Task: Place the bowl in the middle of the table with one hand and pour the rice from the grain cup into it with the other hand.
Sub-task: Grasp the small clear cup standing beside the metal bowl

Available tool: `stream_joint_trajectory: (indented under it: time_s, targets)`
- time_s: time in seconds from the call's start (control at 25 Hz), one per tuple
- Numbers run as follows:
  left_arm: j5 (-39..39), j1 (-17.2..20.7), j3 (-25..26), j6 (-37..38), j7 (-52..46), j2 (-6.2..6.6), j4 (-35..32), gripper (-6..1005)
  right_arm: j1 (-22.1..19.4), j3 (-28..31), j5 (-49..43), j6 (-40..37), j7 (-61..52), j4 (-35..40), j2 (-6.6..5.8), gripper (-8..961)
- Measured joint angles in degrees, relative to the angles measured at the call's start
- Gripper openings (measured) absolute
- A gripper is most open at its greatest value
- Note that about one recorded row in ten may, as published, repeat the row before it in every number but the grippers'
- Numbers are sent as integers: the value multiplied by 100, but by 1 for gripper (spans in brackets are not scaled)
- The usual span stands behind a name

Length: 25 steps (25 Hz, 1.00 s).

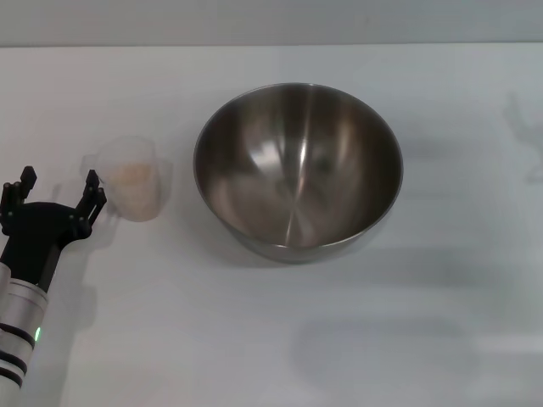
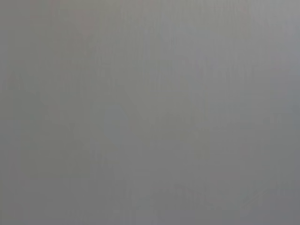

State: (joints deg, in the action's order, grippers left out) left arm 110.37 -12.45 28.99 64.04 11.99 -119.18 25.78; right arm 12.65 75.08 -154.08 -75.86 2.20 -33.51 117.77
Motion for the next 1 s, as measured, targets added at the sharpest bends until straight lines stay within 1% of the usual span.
stream_joint_trajectory:
  time_s: [0.96, 1.0]
  targets:
    - [-295, -435, 21, -378, -55, 0, -211, 791, 96, 7, 1, 38, 1, -16, -2, 816]
    - [-297, -477, 24, -401, -59, 0, -237, 757, 108, 9, 1, 44, 1, -16, -3, 816]
